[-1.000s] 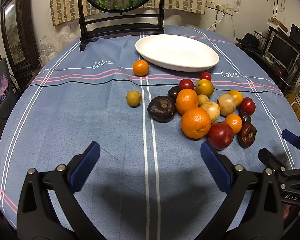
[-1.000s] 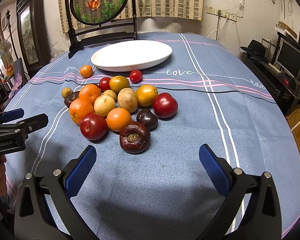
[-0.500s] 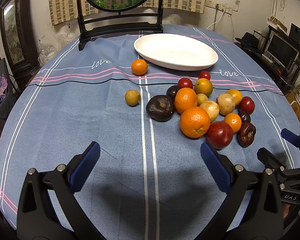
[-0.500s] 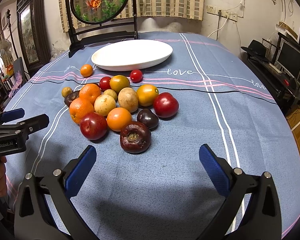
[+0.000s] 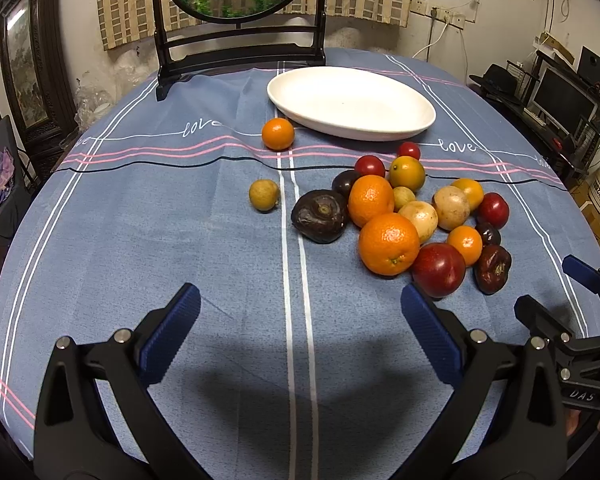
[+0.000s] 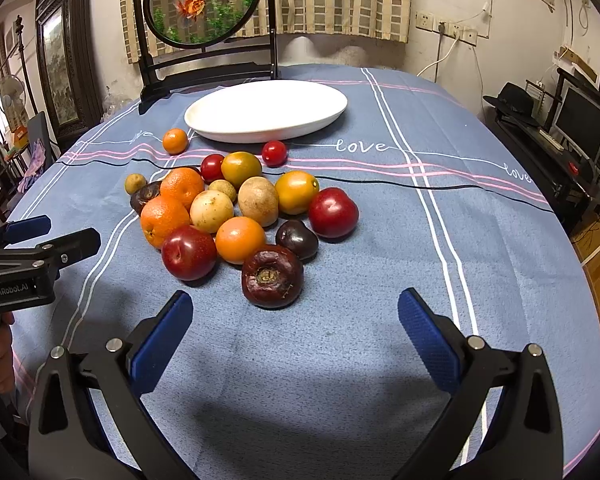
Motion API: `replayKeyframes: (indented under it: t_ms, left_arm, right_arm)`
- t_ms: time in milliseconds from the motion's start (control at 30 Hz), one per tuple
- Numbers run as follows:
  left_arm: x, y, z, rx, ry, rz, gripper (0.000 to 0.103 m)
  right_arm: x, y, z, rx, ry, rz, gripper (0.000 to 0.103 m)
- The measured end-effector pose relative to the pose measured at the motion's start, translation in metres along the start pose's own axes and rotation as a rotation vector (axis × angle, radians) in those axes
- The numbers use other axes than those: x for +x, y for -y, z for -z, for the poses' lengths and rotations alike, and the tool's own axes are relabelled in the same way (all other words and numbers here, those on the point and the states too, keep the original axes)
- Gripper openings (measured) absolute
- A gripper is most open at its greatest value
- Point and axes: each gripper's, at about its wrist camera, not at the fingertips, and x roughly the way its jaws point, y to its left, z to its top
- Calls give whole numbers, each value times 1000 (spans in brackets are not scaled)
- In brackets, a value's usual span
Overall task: Organize fruits
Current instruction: 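Grasp the dark purple fruit with the right tool while the left tool grasps a small yellow fruit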
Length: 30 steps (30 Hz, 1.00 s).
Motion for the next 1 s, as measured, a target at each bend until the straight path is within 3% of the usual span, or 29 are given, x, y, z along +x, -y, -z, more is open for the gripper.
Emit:
replayKeyframes:
  t_ms: [233, 400, 600, 667, 700, 1000]
  left_arm:
    - [6, -9, 1, 10, -9, 11, 101]
    - [16, -18, 1, 16, -28, 19, 101]
    - [25, -28, 2, 1, -51, 29, 101]
    - [27, -30, 1, -6, -59, 29, 101]
    - [28, -29, 0, -5, -63, 31, 101]
    - [40, -26, -16, 57, -50, 26, 101]
  right_arm:
    - [7, -1, 2, -46, -34, 44, 102]
    - [19, -5, -3, -95, -99, 21, 102]
    - [44, -26, -19, -223, -146, 71, 77]
    - [53, -27, -21, -233, -161, 76, 60]
    - [58, -27, -21, -231, -180, 50, 45]
    - [34, -6, -12, -139, -97, -65, 41]
